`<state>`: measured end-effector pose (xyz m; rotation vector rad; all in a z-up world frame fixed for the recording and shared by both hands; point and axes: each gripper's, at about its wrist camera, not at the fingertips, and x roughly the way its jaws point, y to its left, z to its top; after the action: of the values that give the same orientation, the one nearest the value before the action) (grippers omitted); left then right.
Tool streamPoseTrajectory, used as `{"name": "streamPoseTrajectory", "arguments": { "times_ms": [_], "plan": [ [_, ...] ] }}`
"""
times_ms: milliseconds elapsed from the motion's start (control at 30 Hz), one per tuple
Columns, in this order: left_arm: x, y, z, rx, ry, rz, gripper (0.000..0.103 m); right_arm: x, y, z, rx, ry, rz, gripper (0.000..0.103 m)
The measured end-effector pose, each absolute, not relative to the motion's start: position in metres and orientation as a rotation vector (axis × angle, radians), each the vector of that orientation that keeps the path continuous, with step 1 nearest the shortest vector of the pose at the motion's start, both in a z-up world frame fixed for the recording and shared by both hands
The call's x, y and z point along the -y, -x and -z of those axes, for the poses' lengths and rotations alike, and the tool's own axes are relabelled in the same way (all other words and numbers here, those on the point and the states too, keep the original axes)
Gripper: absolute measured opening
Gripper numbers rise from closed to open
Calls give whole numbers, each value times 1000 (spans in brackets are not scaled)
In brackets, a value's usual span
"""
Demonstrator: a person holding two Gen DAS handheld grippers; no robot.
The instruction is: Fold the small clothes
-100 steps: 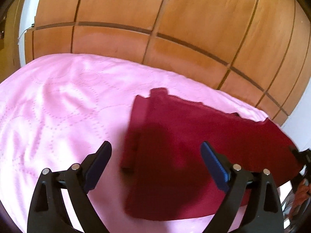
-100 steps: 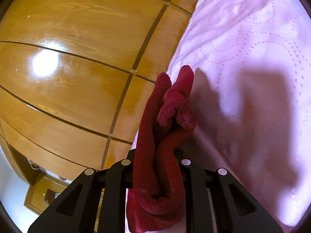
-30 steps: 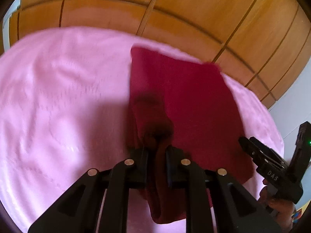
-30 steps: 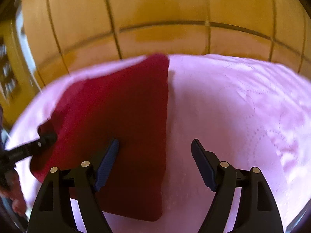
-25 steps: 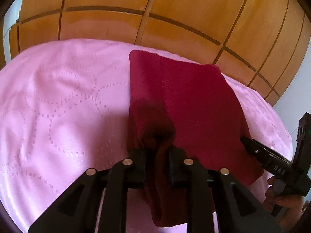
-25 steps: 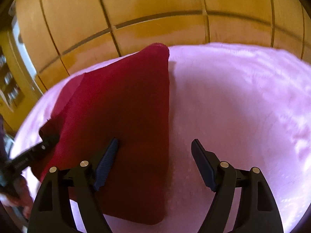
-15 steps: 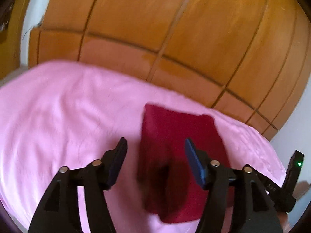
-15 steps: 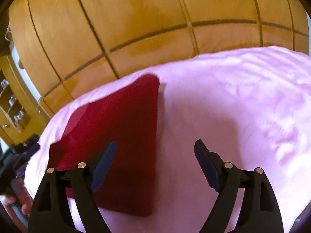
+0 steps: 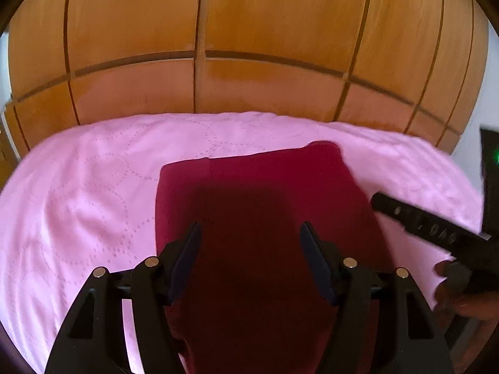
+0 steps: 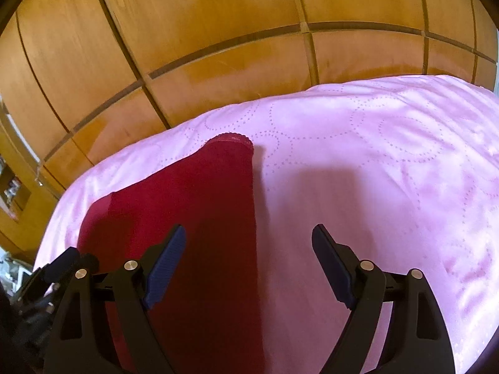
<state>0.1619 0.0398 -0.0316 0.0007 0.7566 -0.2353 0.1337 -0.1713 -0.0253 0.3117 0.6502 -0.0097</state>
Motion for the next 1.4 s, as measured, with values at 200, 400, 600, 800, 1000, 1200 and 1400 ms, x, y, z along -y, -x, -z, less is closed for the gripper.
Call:
{"name": "streamPoseTrajectory", "arguments": {
  "times_ms": [200,400,600,800,1000,1200,1400],
  "plan": [
    [-45,-170,66,-799,-31,191,67,162,-163,39,-717,-273,87,85],
    [-36,-165,78,-743,-92,184,71,165,-172,61,-739,-279,122,86],
    [-41,-173,81,-765,-50,215,73,168,-171,64,-729,-305,115,87],
    [-41,-173,82,-763,-48,221,73,167,-170,64,-709,-304,113,87],
    [-43,-170,74,-766,-29,248,82,168,-167,64,-696,-306,109,87],
    [-44,-154,60,-721,-38,255,94,172,-169,63,-715,-334,78,89],
    [-60,-148,50,-715,17,244,94,183,-165,61,-723,-394,13,89]
  ]
}}
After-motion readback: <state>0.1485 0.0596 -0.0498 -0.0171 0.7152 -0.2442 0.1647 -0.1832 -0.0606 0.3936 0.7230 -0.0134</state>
